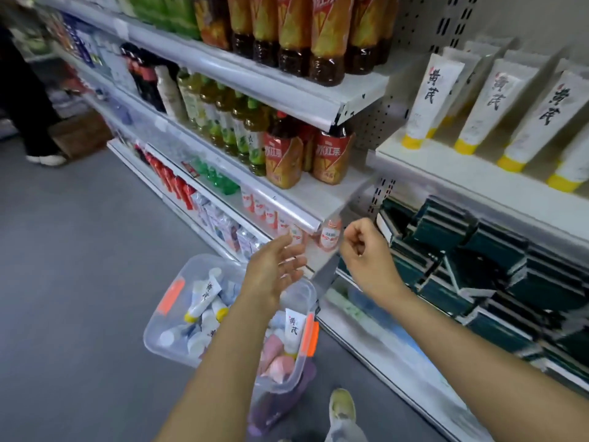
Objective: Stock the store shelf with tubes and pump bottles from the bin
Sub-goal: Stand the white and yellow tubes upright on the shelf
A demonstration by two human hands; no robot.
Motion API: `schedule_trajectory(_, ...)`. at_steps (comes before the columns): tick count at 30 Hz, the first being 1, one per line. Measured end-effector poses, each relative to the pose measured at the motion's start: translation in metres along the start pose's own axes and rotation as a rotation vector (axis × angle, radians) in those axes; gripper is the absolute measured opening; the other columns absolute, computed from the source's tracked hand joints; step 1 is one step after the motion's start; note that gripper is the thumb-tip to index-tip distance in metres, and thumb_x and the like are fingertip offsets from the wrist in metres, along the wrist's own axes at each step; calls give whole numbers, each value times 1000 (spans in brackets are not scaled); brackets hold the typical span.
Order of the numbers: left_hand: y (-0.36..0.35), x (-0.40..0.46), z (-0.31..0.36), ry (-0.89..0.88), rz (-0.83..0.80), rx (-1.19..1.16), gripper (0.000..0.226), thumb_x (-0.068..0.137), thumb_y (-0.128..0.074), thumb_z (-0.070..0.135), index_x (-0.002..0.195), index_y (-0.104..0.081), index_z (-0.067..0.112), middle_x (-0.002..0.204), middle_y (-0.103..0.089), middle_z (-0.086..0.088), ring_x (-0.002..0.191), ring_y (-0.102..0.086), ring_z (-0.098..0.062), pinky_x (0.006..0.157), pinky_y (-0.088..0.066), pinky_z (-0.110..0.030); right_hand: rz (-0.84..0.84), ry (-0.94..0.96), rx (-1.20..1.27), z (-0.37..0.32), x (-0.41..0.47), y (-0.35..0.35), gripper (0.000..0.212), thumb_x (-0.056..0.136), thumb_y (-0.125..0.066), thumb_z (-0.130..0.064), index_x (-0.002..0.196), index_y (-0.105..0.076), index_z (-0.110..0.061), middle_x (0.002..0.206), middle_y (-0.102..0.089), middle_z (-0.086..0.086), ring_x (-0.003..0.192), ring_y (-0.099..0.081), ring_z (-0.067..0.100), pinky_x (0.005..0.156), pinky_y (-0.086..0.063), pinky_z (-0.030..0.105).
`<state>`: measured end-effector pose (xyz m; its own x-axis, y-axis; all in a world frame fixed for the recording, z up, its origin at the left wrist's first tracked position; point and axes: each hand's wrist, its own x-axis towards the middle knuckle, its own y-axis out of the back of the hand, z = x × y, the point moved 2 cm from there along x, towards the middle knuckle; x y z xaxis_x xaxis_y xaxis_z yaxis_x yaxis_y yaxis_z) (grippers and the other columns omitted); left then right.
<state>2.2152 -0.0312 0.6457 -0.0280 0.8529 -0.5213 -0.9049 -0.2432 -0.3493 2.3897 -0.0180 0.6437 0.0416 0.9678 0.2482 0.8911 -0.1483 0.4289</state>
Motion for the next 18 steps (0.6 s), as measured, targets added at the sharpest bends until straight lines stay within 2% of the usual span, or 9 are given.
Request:
schedule_trajectory(3, 38, -2, -13, 35, 80, -20, 14, 96, -53, 23, 98, -64, 15, 93, -72, -5, 78, -66, -20, 72, -52, -30, -121, -74, 22, 12, -14, -26, 10, 87, -54, 5, 90, -50, -4, 78, -52, 1, 67, -47, 3, 64, -41, 18)
schedule_trajectory(6, 67, 2, -29, 73, 150, -31, 14, 95, -53, 23, 99, -64, 15, 88, -72, -4, 74, -66, -19, 69, -52, -29, -250, -163, 23, 24, -25, -52, 11, 87, -53, 4, 93, -52, -6, 83, -56, 4, 76, -53, 13, 71, -47, 30)
schedule_trajectory(12, 106, 20, -69, 139, 257, 15, 18, 96, -49, 21, 104, -64, 15, 89, -72, -4, 76, -66, -20, 68, -51, -29, -433, -254, -5, 51, -39, -96, 16, 88, -54, 1, 91, -53, -15, 79, -57, -6, 66, -51, 4, 64, -42, 18)
schedule_trajectory(15, 126, 29, -85, 186, 312, 15, 16, 95, -52, 22, 100, -65, 14, 84, -73, -3, 73, -66, -19, 66, -51, -29, -515, -315, -9, 68, -42, -116, 13, 89, -53, -2, 91, -55, -15, 76, -58, -4, 60, -52, 4, 58, -45, 24)
schedule_trajectory(18, 152, 45, -95, 217, 387, 10, 16, 92, -58, 23, 98, -67, 11, 81, -73, -3, 72, -66, -19, 66, -52, -29, -609, -371, -30, 86, -42, -143, 13, 90, -52, -6, 94, -56, -17, 84, -60, -5, 68, -57, 9, 64, -46, 25)
